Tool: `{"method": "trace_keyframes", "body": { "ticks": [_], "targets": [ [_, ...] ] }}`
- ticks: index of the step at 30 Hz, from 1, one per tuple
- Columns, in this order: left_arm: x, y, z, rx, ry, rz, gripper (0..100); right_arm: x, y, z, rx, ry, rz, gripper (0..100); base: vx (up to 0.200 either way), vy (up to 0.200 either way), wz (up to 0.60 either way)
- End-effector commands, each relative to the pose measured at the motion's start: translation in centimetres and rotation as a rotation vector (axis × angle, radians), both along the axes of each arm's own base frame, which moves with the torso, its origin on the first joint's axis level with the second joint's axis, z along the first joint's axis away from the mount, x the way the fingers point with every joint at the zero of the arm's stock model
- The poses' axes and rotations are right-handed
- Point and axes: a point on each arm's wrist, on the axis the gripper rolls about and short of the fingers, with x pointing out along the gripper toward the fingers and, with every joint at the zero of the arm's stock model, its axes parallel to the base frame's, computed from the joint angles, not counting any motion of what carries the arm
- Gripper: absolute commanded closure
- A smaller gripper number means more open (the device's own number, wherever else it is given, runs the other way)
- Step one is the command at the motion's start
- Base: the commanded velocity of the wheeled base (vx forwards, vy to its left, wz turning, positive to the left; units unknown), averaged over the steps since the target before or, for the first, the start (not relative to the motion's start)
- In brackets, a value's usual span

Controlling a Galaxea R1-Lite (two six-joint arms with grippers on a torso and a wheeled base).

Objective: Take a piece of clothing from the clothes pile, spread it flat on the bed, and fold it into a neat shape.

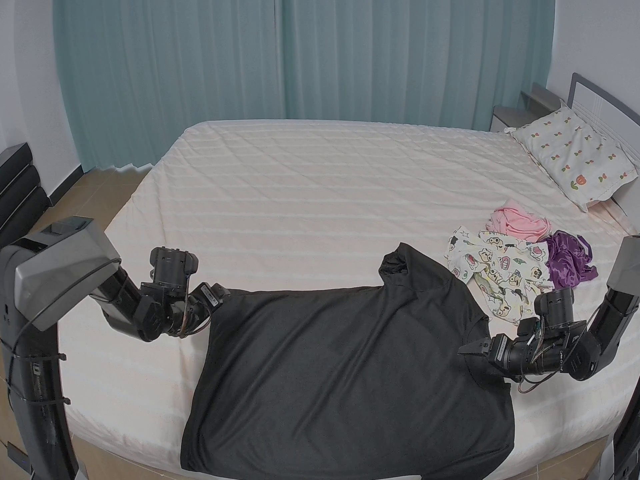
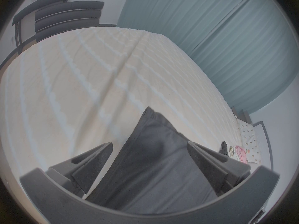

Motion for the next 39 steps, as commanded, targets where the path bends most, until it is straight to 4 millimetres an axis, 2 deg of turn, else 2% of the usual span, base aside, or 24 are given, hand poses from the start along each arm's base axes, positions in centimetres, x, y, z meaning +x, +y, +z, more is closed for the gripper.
{"method": "trace_keyframes", "body": {
  "ticks": [1, 8, 16, 17, 24, 26, 27, 28, 32, 33, 39],
  "targets": [
    [5.4, -0.6, -4.7, 0.052, 0.025, 0.027, 0, -0.1, 0.7, -0.4, -0.003, 0.015, 0.025, 0, 0.0, 0.0, 0.0],
    [8.6, 0.1, -4.9, 0.092, -0.024, 0.06, 0, 0.0, 0.9, -1.0, -0.001, -0.014, 0.031, 0, 0.0, 0.0, 0.0],
    [9.8, 0.0, -6.6, 0.146, -0.033, 0.044, 0, 0.1, 0.9, -1.3, 0.002, -0.04, 0.031, 0, 0.0, 0.0, 0.0],
    [10.2, -0.1, -7.1, 0.148, -0.037, 0.041, 100, 0.2, 1.0, -1.2, 0.003, -0.043, 0.031, 0, 0.0, 0.0, 0.0],
    [10.9, 0.4, -6.1, 0.147, -0.08, 0.078, 100, 0.6, 1.3, -0.8, 0.005, -0.068, 0.038, 0, 0.0, 0.0, 0.0],
    [11.2, 1.0, -4.5, 0.129, -0.119, 0.136, 100, 1.6, 1.7, -0.3, -0.008, -0.112, 0.025, 0, 0.0, 0.0, 0.0],
    [11.3, 1.2, -4.4, 0.127, -0.122, 0.142, 100, 1.7, 1.8, -0.2, -0.011, -0.117, 0.023, 0, 0.0, 0.0, 0.0],
    [11.4, 1.7, -3.7, 0.11, -0.137, 0.171, 100, 2.5, 1.9, 0.1, -0.027, -0.148, 0.003, 0, 0.0, 0.0, 0.0],
    [11.5, 2.4, -3.0, 0.101, -0.154, 0.194, 100, 4.7, 2.3, 0.8, -0.059, -0.217, -0.04, 0, 0.0, 0.0, 0.0],
    [11.4, 2.6, -2.7, 0.097, -0.157, 0.2, 100, 6.3, 2.7, 1.2, -0.073, -0.264, -0.065, 0, 0.0, 0.0, 0.0],
    [11.4, 3.2, -2.8, 0.099, -0.153, 0.212, 100, 10.4, 4.2, 2.0, -0.099, -0.341, -0.101, 0, 0.0, 0.0, 0.0]
  ]
}}
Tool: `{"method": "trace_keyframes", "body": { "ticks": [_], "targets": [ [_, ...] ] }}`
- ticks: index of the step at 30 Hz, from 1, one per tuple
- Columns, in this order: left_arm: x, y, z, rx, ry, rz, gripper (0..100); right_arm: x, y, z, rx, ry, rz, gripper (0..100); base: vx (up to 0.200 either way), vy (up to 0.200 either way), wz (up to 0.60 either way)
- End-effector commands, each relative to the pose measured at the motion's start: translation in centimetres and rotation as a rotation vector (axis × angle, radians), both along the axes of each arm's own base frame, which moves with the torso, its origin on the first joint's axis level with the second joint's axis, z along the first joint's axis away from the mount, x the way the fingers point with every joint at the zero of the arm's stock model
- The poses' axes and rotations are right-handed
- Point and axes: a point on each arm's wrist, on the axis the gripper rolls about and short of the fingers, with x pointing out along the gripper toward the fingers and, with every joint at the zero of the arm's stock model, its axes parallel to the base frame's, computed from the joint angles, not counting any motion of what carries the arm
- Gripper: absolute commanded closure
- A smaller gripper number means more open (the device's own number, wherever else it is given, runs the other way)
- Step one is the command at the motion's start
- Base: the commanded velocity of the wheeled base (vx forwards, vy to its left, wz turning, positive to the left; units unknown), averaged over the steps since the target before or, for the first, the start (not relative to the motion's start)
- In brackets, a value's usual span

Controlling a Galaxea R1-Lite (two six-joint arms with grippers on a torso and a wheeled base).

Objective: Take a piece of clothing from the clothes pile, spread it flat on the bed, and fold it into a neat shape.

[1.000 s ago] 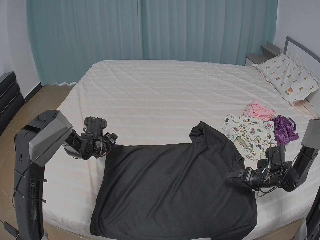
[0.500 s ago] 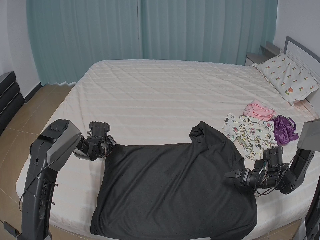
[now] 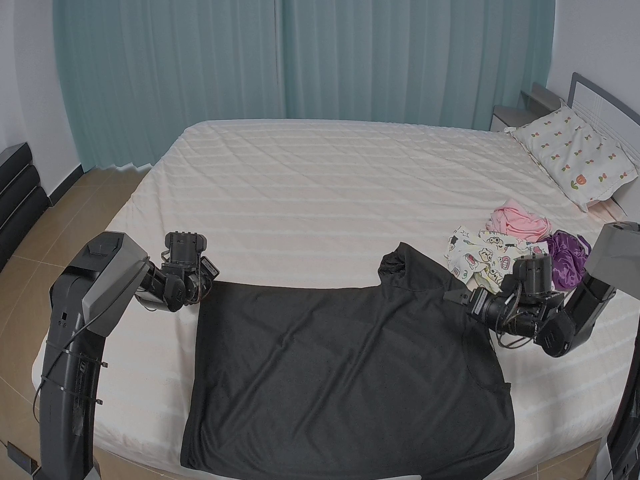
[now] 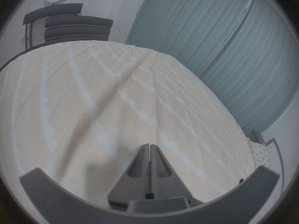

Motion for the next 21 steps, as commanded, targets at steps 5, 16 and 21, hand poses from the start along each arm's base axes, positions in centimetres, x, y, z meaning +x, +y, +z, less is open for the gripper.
{"method": "trace_keyframes", "body": {
  "ticks": [5, 16, 21],
  "targets": [
    [0.0, 0.9, 0.5, -0.001, -0.015, 0.024, 100, 7.0, 3.3, 0.1, -0.036, -0.094, -0.037, 0, 0.0, 0.0, 0.0],
    [-1.2, 0.9, 1.0, -0.038, 0.006, 0.036, 0, 13.7, 4.5, -2.5, -0.127, -0.104, -0.021, 0, 0.0, 0.0, 0.0],
    [-2.1, 1.0, 1.6, -0.084, 0.015, 0.042, 0, 16.3, 4.0, -3.8, -0.175, -0.097, -0.029, 0, 0.0, 0.0, 0.0]
  ]
}}
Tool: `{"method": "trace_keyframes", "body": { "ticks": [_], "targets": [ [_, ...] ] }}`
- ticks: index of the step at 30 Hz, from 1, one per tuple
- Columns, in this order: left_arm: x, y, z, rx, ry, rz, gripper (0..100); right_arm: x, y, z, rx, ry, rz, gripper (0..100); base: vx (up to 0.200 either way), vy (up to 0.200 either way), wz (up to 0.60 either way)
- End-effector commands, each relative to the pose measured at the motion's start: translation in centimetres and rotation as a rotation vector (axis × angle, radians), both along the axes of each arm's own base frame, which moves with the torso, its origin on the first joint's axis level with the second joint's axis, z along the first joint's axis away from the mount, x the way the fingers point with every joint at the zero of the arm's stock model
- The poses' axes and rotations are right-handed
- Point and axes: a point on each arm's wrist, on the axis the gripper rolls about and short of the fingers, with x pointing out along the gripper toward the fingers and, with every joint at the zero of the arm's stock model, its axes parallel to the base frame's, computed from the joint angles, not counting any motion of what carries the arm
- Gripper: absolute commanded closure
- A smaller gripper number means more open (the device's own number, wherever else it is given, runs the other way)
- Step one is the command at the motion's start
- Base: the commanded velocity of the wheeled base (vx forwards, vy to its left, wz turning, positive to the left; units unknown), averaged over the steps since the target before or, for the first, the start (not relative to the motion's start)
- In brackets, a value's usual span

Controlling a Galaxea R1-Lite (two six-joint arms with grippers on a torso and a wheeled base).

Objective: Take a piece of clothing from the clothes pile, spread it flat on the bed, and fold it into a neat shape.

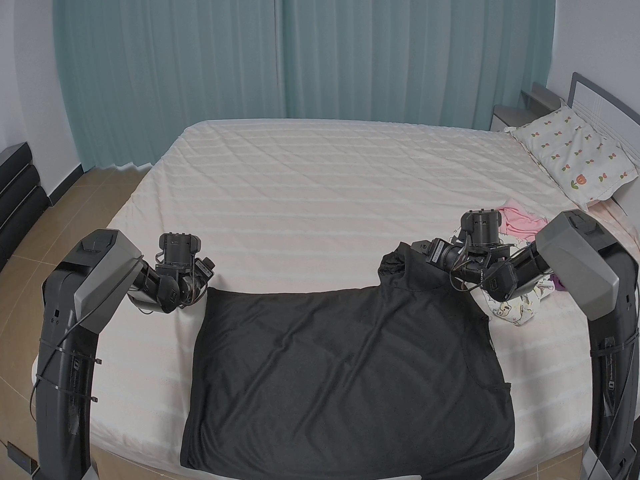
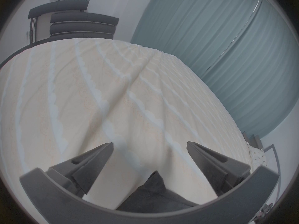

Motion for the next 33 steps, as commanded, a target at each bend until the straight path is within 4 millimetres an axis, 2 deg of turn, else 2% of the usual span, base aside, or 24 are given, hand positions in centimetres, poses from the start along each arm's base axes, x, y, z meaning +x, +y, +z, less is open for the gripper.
{"method": "trace_keyframes", "body": {
  "ticks": [1, 3, 9, 14, 19, 20, 26, 30, 31, 33],
  "targets": [
    [-1.3, 0.1, 1.3, -0.052, 0.01, 0.003, 0, 3.3, -0.4, -5.0, -0.069, 0.076, -0.011, 0, 0.0, 0.0, 0.0],
    [-1.7, 0.1, 1.4, -0.062, 0.01, -0.003, 0, 4.2, -0.6, -5.5, -0.07, 0.089, -0.019, 0, 0.0, 0.0, 0.0],
    [-2.2, 0.1, 1.4, -0.063, 0.011, -0.008, 0, 5.0, -0.9, -6.8, -0.068, 0.107, -0.03, 0, 0.0, 0.0, 0.0],
    [-2.2, 0.0, 1.2, -0.063, 0.009, -0.009, 0, 6.1, -2.7, -7.8, -0.07, 0.105, -0.077, 0, 0.0, 0.0, 0.0],
    [-2.2, 0.0, 1.2, -0.063, 0.011, -0.009, 0, 6.6, -3.2, -7.5, -0.052, 0.096, -0.11, 0, 0.0, 0.0, 0.0],
    [-2.2, 0.0, 1.2, -0.063, 0.009, -0.009, 0, 6.6, -3.3, -7.6, -0.055, 0.111, -0.111, 100, 0.0, 0.0, 0.0],
    [-2.2, 0.0, 1.1, -0.062, 0.012, -0.008, 0, 6.3, -3.8, -8.1, -0.062, 0.15, -0.12, 100, 0.0, 0.0, 0.0],
    [-2.2, 0.0, 1.1, -0.06, 0.012, -0.007, 0, 6.2, -4.9, -7.2, -0.059, 0.15, -0.142, 100, 0.0, 0.0, 0.0],
    [-2.3, 0.0, 1.0, -0.06, 0.015, -0.009, 0, 5.9, -5.5, -6.4, -0.058, 0.148, -0.153, 100, 0.0, 0.0, 0.0],
    [-2.3, 0.0, 0.9, -0.058, 0.018, -0.008, 0, 5.3, -6.1, -6.1, -0.063, 0.168, -0.161, 100, 0.0, 0.0, 0.0]
  ]
}}
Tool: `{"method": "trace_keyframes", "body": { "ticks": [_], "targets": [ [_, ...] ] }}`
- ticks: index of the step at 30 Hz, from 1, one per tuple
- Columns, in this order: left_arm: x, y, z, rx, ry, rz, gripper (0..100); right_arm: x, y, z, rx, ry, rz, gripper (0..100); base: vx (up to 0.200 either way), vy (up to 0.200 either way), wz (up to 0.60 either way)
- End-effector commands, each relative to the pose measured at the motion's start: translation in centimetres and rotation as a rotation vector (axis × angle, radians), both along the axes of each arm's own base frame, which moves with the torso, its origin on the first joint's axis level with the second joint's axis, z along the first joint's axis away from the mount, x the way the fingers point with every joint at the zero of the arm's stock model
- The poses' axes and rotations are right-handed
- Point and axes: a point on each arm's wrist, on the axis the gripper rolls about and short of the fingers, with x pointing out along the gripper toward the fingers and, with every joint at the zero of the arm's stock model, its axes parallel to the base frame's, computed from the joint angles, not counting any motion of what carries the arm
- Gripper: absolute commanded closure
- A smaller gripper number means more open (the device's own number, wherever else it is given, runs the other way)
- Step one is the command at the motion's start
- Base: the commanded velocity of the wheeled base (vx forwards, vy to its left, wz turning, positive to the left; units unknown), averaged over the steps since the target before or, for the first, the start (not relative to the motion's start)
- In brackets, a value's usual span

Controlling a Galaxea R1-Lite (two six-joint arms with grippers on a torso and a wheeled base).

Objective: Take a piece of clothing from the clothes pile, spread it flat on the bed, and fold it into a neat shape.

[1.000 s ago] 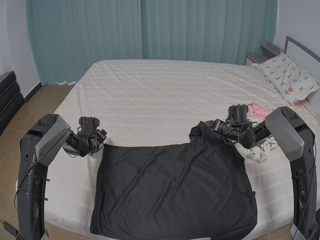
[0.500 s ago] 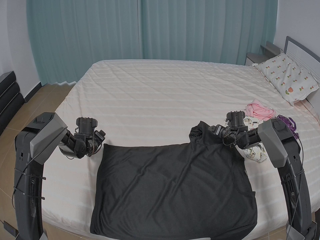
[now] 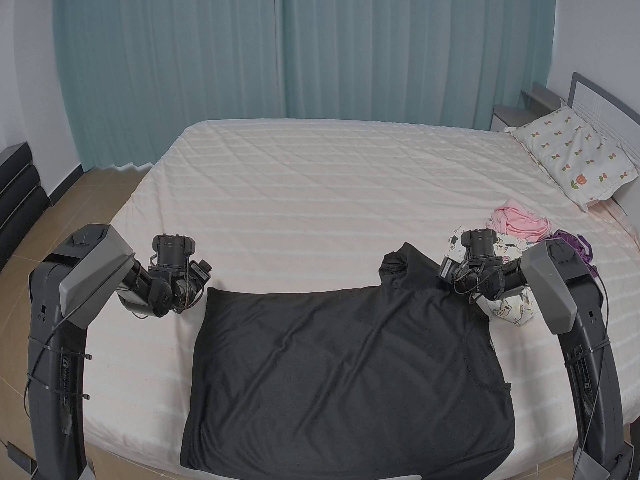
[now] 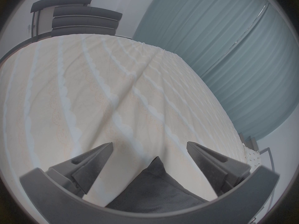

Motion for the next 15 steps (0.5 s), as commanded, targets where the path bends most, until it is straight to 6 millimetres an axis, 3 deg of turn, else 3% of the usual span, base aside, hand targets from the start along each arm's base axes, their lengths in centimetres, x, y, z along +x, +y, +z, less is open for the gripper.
{"method": "trace_keyframes", "body": {
  "ticks": [1, 13, 14, 15],
  "targets": [
    [-0.1, 0.0, -0.1, 0.003, 0.003, 0.0, 0, -1.1, -1.3, 1.9, -0.007, 0.015, -0.017, 100, 0.0, 0.0, 0.0],
    [-0.1, 0.0, -0.3, 0.006, 0.008, -0.004, 0, -4.7, -2.5, 1.9, -0.119, 0.125, 0.064, 100, 0.0, 0.0, 0.0],
    [-0.1, 0.0, -0.3, 0.006, 0.01, -0.004, 0, -5.1, -2.3, 2.0, -0.125, 0.134, 0.086, 0, 0.0, 0.0, 0.0],
    [-0.1, 0.0, -0.3, 0.006, 0.01, -0.004, 0, -5.4, -2.2, 2.1, -0.132, 0.139, 0.105, 0, 0.0, 0.0, 0.0]
  ]
}}
